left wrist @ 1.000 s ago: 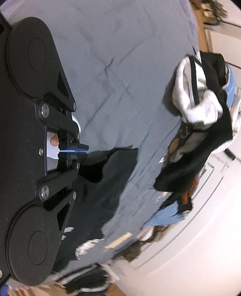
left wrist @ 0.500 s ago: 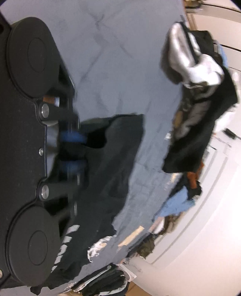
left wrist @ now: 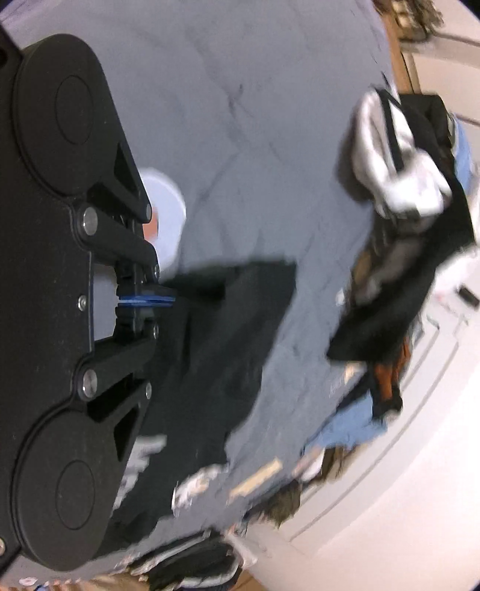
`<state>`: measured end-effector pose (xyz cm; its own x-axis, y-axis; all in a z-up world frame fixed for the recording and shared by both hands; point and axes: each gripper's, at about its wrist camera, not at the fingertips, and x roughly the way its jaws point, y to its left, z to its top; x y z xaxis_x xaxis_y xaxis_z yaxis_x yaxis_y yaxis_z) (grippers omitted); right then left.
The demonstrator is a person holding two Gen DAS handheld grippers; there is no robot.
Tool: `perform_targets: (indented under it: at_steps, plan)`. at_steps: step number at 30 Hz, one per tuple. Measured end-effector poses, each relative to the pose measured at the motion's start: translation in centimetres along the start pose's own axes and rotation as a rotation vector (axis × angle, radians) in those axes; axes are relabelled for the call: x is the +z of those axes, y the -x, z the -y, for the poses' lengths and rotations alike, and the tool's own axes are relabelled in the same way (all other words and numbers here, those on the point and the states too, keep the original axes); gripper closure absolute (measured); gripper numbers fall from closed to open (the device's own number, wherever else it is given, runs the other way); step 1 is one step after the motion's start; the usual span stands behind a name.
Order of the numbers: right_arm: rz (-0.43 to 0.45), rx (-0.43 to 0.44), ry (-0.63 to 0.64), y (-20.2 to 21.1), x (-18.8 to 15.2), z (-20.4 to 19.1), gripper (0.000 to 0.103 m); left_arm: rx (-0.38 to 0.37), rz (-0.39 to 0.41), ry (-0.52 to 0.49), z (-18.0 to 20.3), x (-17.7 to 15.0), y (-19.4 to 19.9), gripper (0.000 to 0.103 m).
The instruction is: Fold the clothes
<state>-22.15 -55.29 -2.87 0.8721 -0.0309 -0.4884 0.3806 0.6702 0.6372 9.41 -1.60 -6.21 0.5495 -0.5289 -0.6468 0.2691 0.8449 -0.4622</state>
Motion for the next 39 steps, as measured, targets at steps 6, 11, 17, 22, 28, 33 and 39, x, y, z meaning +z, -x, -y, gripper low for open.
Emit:
perform_targets:
  at_steps: [6, 11, 17, 22, 28, 33, 39]
  plan:
    - [0.061, -0.126, -0.041, -0.6, 1.7, 4.2, 0.054, -0.119, -0.001, -0.116, 8.8, -2.8, 0.9, 0.047]
    - [0.082, -0.201, -0.088, -1.9, 2.6, 7.6, 0.054, -0.24, -0.02, -0.17, 15.9, -6.2, 0.9, 0.045]
    - [0.129, -0.265, -0.089, -3.8, 2.4, 9.5, 0.054, -0.328, -0.043, -0.185, 20.0, -10.3, -0.3, 0.04]
    - [0.132, -0.249, -0.076, -4.5, 2.9, 9.8, 0.053, -0.353, -0.054, -0.217, 20.8, -12.0, -1.3, 0.04]
    - [0.095, -0.248, -0.075, -6.5, 2.8, 10.3, 0.053, -0.347, -0.064, -0.191, 21.1, -11.7, -2.1, 0.039]
    - [0.095, -0.231, -0.087, -7.2, 2.3, 10.7, 0.061, -0.326, -0.071, -0.2, 21.1, -11.7, -2.5, 0.039]
    - [0.016, -0.296, 0.011, -7.0, 2.5, 10.2, 0.091, -0.319, -0.07, -0.198, 20.9, -11.4, -2.5, 0.039]
